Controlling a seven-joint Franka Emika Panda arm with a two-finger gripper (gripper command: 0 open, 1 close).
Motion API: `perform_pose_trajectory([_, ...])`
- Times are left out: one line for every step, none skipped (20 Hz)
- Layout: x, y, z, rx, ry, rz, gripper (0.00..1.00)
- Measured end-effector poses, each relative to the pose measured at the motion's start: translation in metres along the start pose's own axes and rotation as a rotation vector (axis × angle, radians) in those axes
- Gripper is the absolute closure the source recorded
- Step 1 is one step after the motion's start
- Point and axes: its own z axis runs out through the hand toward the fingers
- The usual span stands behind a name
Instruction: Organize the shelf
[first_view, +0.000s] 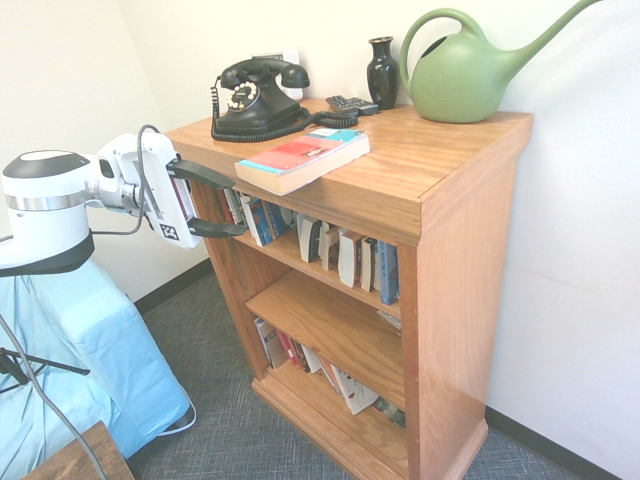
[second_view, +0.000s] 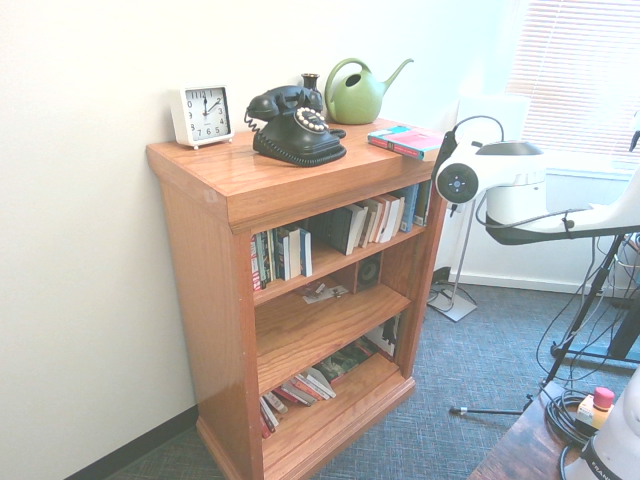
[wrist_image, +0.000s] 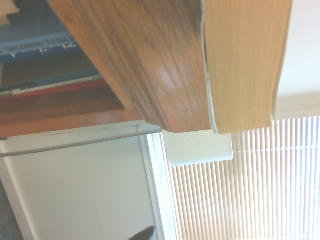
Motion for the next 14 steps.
perform_pose_trajectory([0.004, -0.003, 0.0, 0.001, 0.011, -0.005, 0.0])
perform_pose_trajectory([0.008, -0.007, -0.001, 0.003, 0.023, -0.01, 0.0])
perform_pose_trajectory([0.012, -0.01, -0.001, 0.005, 0.035, -0.014, 0.0])
perform_pose_trajectory([0.015, -0.015, -0.001, 0.01, 0.044, -0.019, 0.0])
perform_pose_trajectory([0.018, -0.02, 0.0, 0.02, 0.052, -0.022, 0.0])
perform_pose_trajectory([0.02, -0.026, 0.0, 0.035, 0.062, -0.029, 0.0])
perform_pose_trajectory([0.023, -0.031, 0.001, 0.05, 0.072, -0.033, 0.0])
perform_pose_trajectory([0.025, -0.034, 0.001, 0.069, 0.081, -0.035, 0.0])
perform_pose_trajectory([0.027, -0.037, 0.001, 0.092, 0.096, -0.037, 0.0])
perform_pose_trajectory([0.03, -0.038, 0.002, 0.111, 0.107, -0.037, 0.0])
perform_pose_trajectory([0.031, -0.038, 0.003, 0.12, 0.113, -0.035, 0.0])
perform_pose_trajectory([0.033, -0.037, 0.005, 0.125, 0.116, -0.033, 0.0])
perform_pose_trajectory([0.034, -0.037, 0.007, 0.129, 0.12, -0.032, 0.0])
perform_pose_trajectory([0.034, -0.037, 0.01, 0.131, 0.12, -0.033, 0.0])
